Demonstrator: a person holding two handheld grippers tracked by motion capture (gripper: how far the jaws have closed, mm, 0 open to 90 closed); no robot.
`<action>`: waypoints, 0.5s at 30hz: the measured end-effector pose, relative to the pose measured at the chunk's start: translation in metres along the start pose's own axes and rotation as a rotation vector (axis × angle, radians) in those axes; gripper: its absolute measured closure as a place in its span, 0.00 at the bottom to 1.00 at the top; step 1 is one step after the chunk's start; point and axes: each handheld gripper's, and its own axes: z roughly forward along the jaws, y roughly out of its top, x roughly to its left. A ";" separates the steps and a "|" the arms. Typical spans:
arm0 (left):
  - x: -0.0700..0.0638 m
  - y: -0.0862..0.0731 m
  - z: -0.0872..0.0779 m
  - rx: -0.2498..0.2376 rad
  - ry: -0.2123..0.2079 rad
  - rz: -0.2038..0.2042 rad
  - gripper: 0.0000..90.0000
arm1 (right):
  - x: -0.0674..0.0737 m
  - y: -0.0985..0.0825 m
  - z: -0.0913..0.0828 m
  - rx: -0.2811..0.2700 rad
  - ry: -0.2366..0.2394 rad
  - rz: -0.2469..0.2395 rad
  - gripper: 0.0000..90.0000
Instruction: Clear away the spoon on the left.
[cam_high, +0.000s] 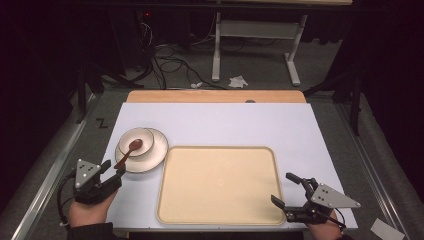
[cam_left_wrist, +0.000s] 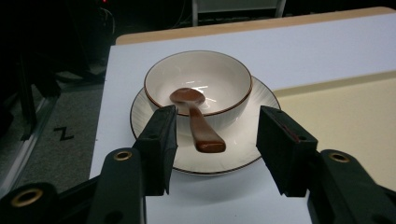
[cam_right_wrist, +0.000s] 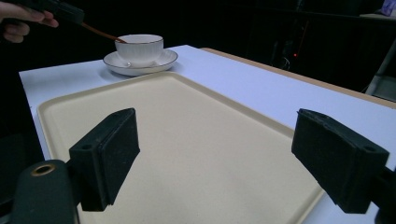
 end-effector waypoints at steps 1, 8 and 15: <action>-0.001 0.002 -0.004 -0.015 0.016 0.012 0.53 | 0.000 0.000 0.000 0.001 0.000 0.001 0.18; 0.000 0.001 0.000 -0.030 0.046 0.030 0.59 | 0.000 0.000 0.002 0.001 0.003 -0.006 0.18; 0.008 -0.007 0.023 0.001 0.056 0.050 0.67 | 0.000 -0.001 0.003 0.010 0.002 -0.007 0.18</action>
